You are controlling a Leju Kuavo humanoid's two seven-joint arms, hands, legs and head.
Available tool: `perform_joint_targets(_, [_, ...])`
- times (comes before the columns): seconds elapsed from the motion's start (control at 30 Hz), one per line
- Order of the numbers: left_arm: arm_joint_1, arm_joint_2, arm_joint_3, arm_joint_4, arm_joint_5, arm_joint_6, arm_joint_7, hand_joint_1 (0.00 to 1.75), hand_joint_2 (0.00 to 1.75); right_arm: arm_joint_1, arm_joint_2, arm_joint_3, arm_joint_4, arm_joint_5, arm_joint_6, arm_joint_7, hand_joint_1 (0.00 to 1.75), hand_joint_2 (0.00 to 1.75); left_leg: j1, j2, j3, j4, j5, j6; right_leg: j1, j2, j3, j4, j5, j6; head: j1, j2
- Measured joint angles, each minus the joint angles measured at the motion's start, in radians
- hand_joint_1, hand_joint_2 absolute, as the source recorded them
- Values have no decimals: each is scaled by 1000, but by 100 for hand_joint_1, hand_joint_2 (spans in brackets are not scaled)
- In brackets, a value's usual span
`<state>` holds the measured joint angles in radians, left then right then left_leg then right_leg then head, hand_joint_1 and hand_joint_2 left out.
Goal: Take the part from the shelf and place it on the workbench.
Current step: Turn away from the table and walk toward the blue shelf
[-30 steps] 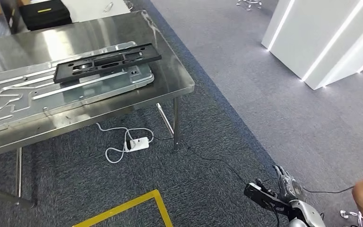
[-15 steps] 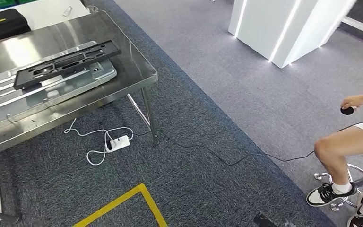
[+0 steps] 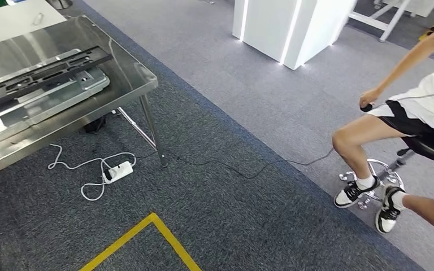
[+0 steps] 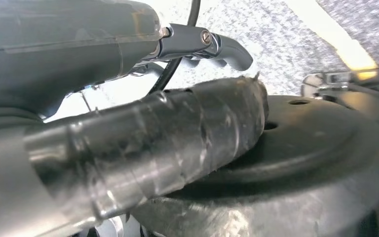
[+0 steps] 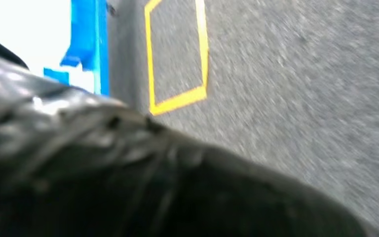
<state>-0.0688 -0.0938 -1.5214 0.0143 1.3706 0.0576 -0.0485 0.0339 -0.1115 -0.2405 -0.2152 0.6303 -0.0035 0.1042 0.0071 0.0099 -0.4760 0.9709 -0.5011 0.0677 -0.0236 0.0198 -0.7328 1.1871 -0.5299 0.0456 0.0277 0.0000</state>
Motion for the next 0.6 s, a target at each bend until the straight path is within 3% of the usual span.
perform_joint_targets(0.03, [1,0,-2,0,-3,0,2,0,0,-4,1,0,5,11,8,12,0,0,0,16,-16,1,11,-2,-3,-7,-7,64,-29,7,0,0])
perform_joint_targets(0.07, [1,0,-3,0,-6,0,3,0,0,-7,3,1,10,24,16,25,0,0,0,31,-32,3,21,-4,-8,-11,-5,110,-32,14,0,0])
perform_joint_targets(0.1, [0,0,-6,0,-8,0,5,0,0,-8,5,2,14,37,21,36,0,0,0,46,-48,6,31,-8,-13,-14,11,129,-13,20,0,0])
perform_joint_targets(0.13, [-1,0,-8,0,-10,0,7,0,0,-9,8,5,18,49,24,44,0,0,1,59,-66,12,39,-12,-18,-20,45,112,16,26,0,0])
perform_joint_targets(0.17, [-2,0,-11,0,-11,0,9,0,0,-9,12,8,21,57,25,49,0,0,1,69,-79,19,46,-18,-24,-33,99,59,35,31,0,0])
perform_joint_targets(0.2, [-4,1,-13,1,-12,1,12,0,0,-11,17,10,22,62,26,52,0,0,0,79,-93,30,51,-24,-28,-51,166,-19,34,34,0,0])
perform_joint_targets(0.23, [-5,2,-15,1,-14,1,14,0,0,-14,21,12,24,66,27,53,0,0,-1,88,-103,40,56,-32,-28,-66,222,-94,18,30,0,0])
perform_joint_targets(0.27, [-6,3,-15,2,-16,2,16,0,0,-17,26,14,25,66,29,52,0,0,-2,97,-108,48,61,-39,-25,-77,258,-150,0,22,1,0])
perform_joint_targets(0.3, [-8,3,-16,2,-18,2,18,0,0,-18,29,15,27,67,30,52,0,0,-1,106,-112,51,66,-46,-19,-78,272,-179,-12,10,1,0])
perform_joint_targets(0.37, [-9,4,-16,3,-19,3,21,0,0,-14,32,19,34,67,32,51,0,0,5,107,-116,56,69,-62,-13,-68,255,-183,-3,-15,1,0])
perform_joint_targets(0.4, [-8,5,-17,3,-20,4,22,0,0,-14,32,21,37,67,33,51,0,0,8,87,-123,70,49,-68,-12,-62,245,-183,6,-26,1,0])
perform_joint_targets(0.47, [-6,4,-17,3,-20,4,23,0,0,-15,33,22,40,67,34,52,0,0,10,29,-153,154,-44,-71,-7,-51,219,-183,28,-46,0,0])
perform_joint_targets(0.53, [-5,3,-17,3,-20,3,23,0,0,-16,33,23,41,67,35,52,0,0,6,0,-182,283,-135,-61,7,-32,186,-181,52,-57,0,0])
perform_joint_targets(0.57, [-4,3,-17,3,-20,3,24,0,0,-15,34,24,41,67,35,51,0,0,2,-4,-182,326,-148,-53,13,-19,170,-179,64,-61,0,0])
perform_joint_targets(0.6, [-5,3,-17,3,-20,2,24,0,0,-14,34,24,41,67,36,51,0,0,-4,-5,-167,336,-139,-45,18,-7,155,-176,75,-62,0,0])
